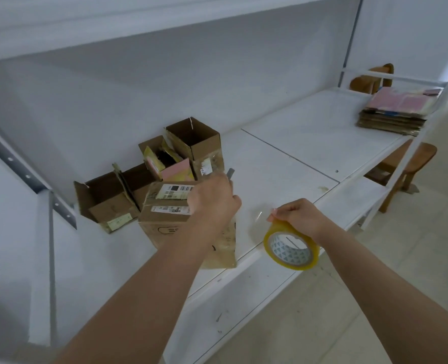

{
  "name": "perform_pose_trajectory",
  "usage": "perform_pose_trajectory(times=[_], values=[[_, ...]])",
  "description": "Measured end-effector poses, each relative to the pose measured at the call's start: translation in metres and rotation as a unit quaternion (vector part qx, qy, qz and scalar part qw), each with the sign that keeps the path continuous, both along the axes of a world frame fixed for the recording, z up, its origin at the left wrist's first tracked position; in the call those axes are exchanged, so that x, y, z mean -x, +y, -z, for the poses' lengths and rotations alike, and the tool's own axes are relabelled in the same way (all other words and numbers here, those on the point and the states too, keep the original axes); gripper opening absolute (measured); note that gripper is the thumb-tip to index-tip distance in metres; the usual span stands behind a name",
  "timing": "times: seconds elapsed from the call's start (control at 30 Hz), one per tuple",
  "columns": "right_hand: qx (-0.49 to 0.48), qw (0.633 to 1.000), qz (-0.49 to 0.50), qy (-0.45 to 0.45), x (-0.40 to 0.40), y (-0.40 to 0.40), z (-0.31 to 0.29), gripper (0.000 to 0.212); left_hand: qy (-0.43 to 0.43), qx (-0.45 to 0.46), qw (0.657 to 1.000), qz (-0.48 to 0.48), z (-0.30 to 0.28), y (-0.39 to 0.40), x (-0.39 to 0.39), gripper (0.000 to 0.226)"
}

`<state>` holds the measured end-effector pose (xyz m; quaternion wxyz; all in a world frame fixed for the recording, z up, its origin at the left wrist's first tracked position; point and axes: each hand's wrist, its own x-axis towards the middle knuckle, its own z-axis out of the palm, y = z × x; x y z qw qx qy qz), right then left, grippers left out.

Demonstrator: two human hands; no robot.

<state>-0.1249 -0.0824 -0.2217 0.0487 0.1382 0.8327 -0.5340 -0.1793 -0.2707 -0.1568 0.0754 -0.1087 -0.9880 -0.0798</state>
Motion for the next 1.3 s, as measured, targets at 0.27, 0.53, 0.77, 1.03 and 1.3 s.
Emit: perform_pose_trajectory(times=[0.27,0.53,0.77,1.03,1.3], values=[[0.023,0.995,0.068,0.063,0.006,0.001,-0.007,0.025,-0.038,0.006,0.999,0.026,-0.001,0.004,-0.002,0.067],[0.042,0.987,0.089,0.13,0.014,-0.011,-0.03,0.027,-0.061,-0.07,0.991,0.1,-0.005,-0.019,-0.009,0.031],[0.066,0.984,0.075,0.149,0.021,-0.035,-0.045,0.025,-0.125,-0.007,0.955,0.271,-0.019,-0.084,-0.009,0.037],[0.022,0.99,-0.025,0.137,0.025,-0.066,-0.066,0.022,-0.144,-0.197,0.952,0.186,-0.011,-0.136,-0.015,0.043],[-0.006,0.983,-0.126,0.134,0.009,-0.083,-0.11,0.019,-0.011,-0.385,0.922,0.043,-0.021,-0.112,-0.028,0.029]])
